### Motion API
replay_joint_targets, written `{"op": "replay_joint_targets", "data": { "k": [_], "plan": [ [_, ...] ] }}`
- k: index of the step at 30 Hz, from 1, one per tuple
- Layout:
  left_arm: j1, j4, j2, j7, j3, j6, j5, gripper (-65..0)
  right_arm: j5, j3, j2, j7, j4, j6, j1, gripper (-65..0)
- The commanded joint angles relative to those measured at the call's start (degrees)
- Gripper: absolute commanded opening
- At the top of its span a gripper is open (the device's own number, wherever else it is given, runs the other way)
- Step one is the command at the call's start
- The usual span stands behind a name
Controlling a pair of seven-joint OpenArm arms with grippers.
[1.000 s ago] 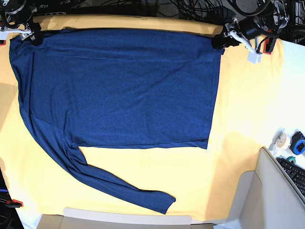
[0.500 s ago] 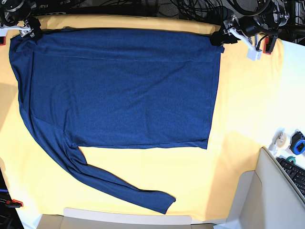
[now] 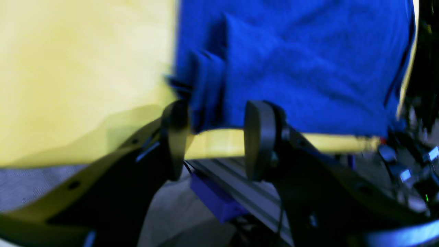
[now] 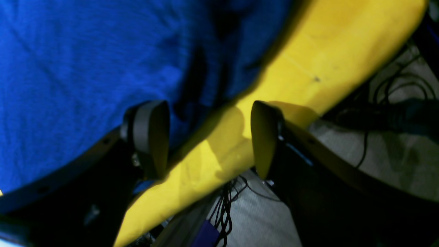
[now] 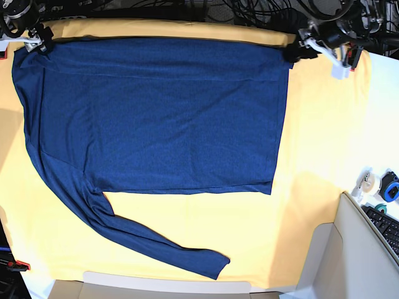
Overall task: Fold the T-shirt properly
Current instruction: 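Raise both grippers and move them toward the shirt's side seams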
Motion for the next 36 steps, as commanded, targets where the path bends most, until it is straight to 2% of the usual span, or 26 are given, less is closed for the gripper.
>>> {"op": "replay_joint_targets", "data": {
  "k": [1, 8, 15, 25, 32, 36],
  "plan": [
    [0.5, 0.8, -0.1, -0.5, -1.9, -0.1, -0.9, -38.0, 0.5, 0.5, 0.6, 0.6, 1.3, 0.2, -0.4, -27.6],
    [0.4, 1.0, 0.0, 1.4, -7.4, -0.5, -1.1, -35.2, 0.6, 0.6, 0.7, 0.5, 2.8, 0.2, 1.6, -27.6],
    [0.3, 1.0, 0.1, 1.5, -7.7, -0.6, -1.1, -35.2, 0.9, 0.6, 0.8, 0.4, 5.1, 0.2, 4.5, -27.8],
    [0.1, 1.0, 0.2, 1.3, -7.5, -0.6, -1.1, -35.2, 8.5, 0.5, 2.2, 0.4, 5.1, 0.1, 8.6, -27.8],
    [-2.4, 1.1, 0.2, 1.1, -7.7, -0.6, -0.9, -35.2, 8.2, 0.5, 3.4, 0.6, 4.9, 0.1, 16.0, -27.9],
    [-4.3, 1.1, -0.1, 1.1, -7.7, -0.6, -0.9, -35.2, 4.2, 0.2, 4.8, 0.4, 4.8, 0.2, 21.5, -27.9]
  ]
}}
